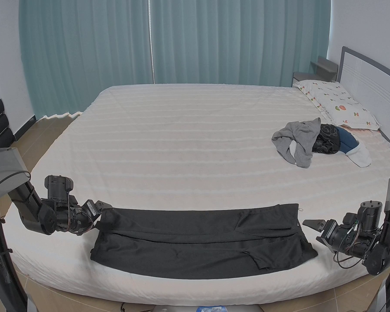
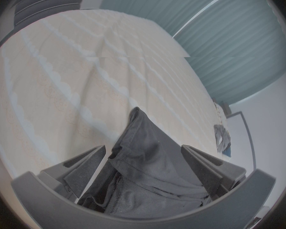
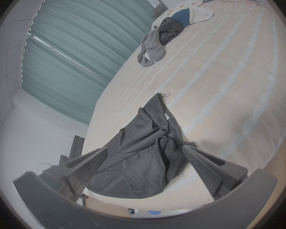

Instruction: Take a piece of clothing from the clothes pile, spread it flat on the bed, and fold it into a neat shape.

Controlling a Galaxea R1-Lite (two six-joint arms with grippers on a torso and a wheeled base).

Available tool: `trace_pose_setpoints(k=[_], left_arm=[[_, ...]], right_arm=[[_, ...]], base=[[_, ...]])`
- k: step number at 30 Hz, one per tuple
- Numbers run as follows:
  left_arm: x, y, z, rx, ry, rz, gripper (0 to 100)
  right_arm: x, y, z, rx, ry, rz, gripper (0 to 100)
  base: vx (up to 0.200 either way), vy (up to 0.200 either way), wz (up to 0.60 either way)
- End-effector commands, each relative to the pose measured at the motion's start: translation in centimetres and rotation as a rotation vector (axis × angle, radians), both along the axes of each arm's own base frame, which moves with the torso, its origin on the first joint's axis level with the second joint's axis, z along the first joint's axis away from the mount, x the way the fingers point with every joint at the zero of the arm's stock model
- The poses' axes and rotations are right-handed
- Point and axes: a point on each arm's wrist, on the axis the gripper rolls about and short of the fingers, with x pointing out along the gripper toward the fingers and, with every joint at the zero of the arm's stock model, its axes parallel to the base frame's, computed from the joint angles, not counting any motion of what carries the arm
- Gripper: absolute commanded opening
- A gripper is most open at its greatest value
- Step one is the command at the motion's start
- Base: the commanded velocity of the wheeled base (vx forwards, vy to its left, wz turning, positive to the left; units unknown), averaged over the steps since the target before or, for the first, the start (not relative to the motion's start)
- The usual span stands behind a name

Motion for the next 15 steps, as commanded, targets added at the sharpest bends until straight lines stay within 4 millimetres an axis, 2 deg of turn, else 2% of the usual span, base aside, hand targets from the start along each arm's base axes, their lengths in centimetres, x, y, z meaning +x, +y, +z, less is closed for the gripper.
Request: trace_pose_setpoints(k=[1, 6, 15], left_arm=[[1.0, -0.7, 0.6, 0.054, 0.023, -0.072, 100], [1.6, -0.9, 0.5, 0.104, 0.051, -0.107, 100], [1.5, -1.9, -1.5, 0.159, 0.093, -0.173, 100]], right_arm=[[-0.4, -0.1, 0.2, -0.001, -0.002, -0.006, 100], [-0.4, -0.3, 0.0, -0.001, 0.004, -0.014, 100], [-0.3, -0.3, -0.1, -0.002, 0.012, -0.016, 100]], base=[[0.000, 0.000, 0.00], [0.000, 0.000, 0.00], [0.000, 0.000, 0.00]])
